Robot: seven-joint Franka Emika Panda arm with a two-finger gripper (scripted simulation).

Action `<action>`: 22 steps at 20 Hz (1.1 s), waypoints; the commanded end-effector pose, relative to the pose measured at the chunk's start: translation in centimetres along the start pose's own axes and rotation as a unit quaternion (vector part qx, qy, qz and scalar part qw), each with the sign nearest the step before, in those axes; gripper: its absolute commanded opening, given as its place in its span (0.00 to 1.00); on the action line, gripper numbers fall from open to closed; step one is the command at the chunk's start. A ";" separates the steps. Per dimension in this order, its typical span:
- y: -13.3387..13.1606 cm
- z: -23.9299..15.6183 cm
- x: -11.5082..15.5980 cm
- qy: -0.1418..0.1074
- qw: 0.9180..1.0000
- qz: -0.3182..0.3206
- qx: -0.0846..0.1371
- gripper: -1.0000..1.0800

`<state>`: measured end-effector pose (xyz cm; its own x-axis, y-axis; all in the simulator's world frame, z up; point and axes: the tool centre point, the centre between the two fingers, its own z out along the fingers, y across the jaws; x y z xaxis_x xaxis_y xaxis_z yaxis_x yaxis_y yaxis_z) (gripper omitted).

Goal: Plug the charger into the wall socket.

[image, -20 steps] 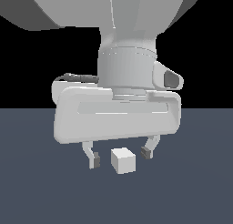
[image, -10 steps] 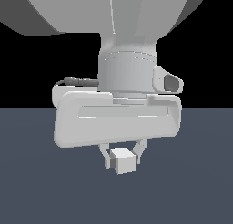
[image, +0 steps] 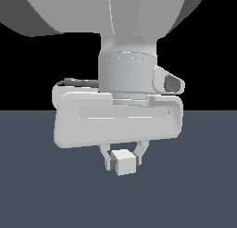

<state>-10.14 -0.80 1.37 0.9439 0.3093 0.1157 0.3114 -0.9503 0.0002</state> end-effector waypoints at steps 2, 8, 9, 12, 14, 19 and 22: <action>-0.4 -0.3 0.6 0.000 1.000 0.011 -0.001 0.00; -1.3 -1.2 2.3 0.001 0.999 0.045 -0.005 0.00; -1.5 -1.4 2.7 0.001 0.999 0.053 -0.006 0.00; -2.1 -2.0 4.0 0.001 0.997 0.078 -0.008 0.00; -2.5 -2.5 5.1 0.001 0.995 0.097 -0.011 0.00; -3.3 -3.7 7.8 0.002 0.989 0.147 -0.017 0.00; -3.7 -4.4 9.5 0.001 0.984 0.177 -0.020 0.00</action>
<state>-3.51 5.06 6.36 0.9929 -0.0094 0.1184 -0.0093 -1.0000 -0.0013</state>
